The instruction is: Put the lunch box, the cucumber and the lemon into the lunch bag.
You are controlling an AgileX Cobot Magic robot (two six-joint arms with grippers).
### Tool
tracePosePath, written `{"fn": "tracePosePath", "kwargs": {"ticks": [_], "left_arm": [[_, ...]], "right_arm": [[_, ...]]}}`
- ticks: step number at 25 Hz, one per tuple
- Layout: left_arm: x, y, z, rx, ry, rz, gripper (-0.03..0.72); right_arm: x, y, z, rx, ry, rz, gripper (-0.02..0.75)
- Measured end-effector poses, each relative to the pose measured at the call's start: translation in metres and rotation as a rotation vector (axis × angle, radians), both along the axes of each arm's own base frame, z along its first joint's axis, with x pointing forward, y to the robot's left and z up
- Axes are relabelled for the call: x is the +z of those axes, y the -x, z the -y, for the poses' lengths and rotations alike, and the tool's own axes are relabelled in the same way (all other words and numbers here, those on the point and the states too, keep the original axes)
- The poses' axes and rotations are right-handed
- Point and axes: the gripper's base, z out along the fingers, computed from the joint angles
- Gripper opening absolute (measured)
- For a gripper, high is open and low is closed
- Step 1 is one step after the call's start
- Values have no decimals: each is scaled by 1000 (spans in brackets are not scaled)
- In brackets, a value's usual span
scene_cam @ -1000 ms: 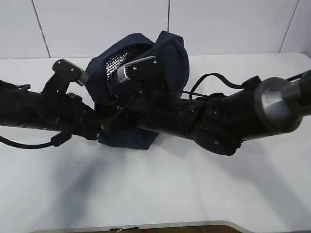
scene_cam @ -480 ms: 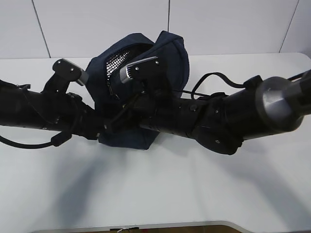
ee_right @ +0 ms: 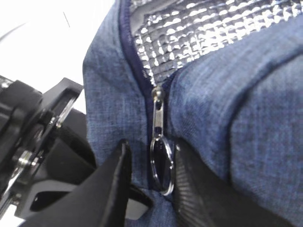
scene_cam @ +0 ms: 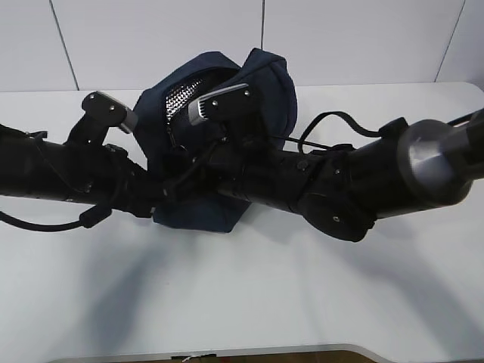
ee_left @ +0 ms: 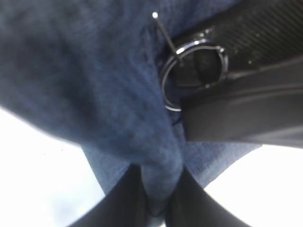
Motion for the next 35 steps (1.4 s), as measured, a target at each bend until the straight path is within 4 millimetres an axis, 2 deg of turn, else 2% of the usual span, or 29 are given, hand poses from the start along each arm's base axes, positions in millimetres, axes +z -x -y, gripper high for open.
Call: {"fn": "tracePosePath", "kwargs": {"ticks": [10, 18, 23, 35], "left_arm": [[0, 0, 0, -2, 3, 0, 15], [0, 0, 0, -3, 4, 0, 15], [0, 0, 0, -3, 4, 0, 15], [0, 0, 0, -2, 3, 0, 15]], "right_arm": [[1, -1, 1, -16, -11, -1, 221], [1, -1, 1, -22, -15, -3, 7], [1, -1, 1, -27, -10, -10, 6], [27, 4, 7, -29, 31, 7, 6]]}}
